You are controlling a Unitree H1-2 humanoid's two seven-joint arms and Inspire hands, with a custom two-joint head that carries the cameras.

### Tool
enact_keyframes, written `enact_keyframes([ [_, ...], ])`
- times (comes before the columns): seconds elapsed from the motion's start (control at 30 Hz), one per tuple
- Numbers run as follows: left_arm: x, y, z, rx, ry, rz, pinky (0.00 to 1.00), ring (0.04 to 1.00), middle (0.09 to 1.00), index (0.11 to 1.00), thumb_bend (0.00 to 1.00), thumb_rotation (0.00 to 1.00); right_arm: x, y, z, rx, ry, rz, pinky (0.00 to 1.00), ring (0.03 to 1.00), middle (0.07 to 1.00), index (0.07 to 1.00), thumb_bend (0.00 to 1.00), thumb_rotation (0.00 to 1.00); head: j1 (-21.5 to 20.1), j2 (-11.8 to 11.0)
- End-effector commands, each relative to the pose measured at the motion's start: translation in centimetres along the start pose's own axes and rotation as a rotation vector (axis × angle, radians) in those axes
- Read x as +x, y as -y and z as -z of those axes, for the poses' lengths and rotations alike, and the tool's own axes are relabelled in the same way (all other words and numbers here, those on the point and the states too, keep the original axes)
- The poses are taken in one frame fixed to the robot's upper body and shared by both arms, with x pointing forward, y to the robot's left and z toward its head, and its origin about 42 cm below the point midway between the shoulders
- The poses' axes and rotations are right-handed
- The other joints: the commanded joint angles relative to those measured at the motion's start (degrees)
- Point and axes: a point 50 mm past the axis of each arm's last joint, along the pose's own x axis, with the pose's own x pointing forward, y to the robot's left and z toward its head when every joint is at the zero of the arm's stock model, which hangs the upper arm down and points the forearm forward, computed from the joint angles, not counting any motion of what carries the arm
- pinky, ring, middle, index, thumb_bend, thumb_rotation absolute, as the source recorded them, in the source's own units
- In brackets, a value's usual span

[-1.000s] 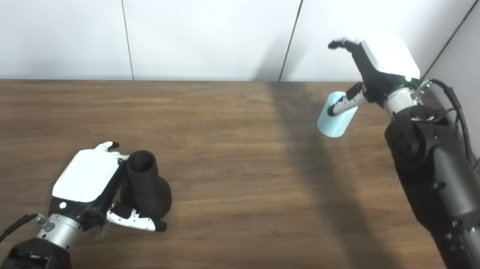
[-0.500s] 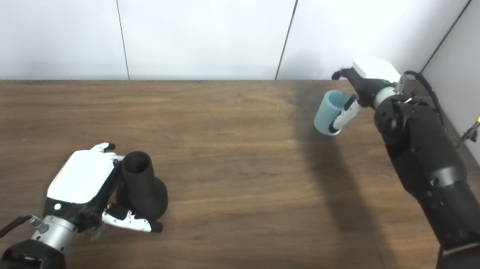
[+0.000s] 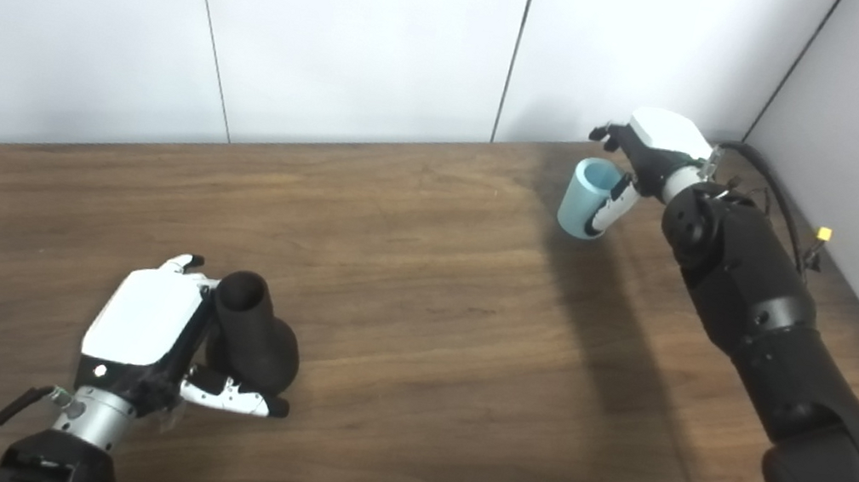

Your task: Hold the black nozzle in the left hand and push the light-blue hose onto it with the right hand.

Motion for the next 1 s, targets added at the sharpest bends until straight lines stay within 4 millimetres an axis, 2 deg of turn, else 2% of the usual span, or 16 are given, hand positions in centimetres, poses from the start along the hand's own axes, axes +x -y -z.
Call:
enact_keyframes([
  [0.0,-0.48,-0.05,0.50,0.028,-0.015,0.013,0.87,0.603,0.464,0.498,0.53,0.00,0.53,2.99,-0.19,0.022,0.039,0.115,0.62,0.753,0.774,0.773,1.00,0.10,0.01,0.13],
  [0.13,-0.44,-0.01,0.48,0.030,-0.014,0.011,0.86,0.601,0.466,0.497,0.53,0.00,0.50,2.83,-0.27,0.029,0.074,0.138,0.55,0.668,0.739,0.733,0.99,0.09,0.26,0.37],
  [0.3,-0.50,-0.01,0.35,0.029,-0.013,0.006,0.86,0.597,0.461,0.500,0.53,0.00,0.34,2.98,-0.49,0.014,0.071,0.117,0.56,0.638,0.707,0.702,0.93,0.07,1.03,0.84],
  [0.5,-0.50,0.00,0.35,0.032,-0.009,0.002,0.86,0.595,0.462,0.499,0.53,0.00,0.31,3.01,-0.33,-0.023,0.054,0.075,0.54,0.583,0.645,0.661,0.91,0.08,0.95,1.05],
  [0.8,-0.50,-0.16,0.41,0.027,-0.010,0.006,0.85,0.598,0.472,0.494,0.53,0.00,0.08,3.13,-0.03,-0.046,0.037,0.039,0.51,0.546,0.594,0.611,0.89,0.08,0.81,1.37],
  [0.97,-0.48,-0.21,0.47,0.026,-0.009,0.006,0.86,0.598,0.463,0.498,0.53,0.00,-0.06,3.17,-0.16,-0.039,0.044,0.037,0.51,0.544,0.604,0.612,0.89,0.07,0.89,1.49],
])
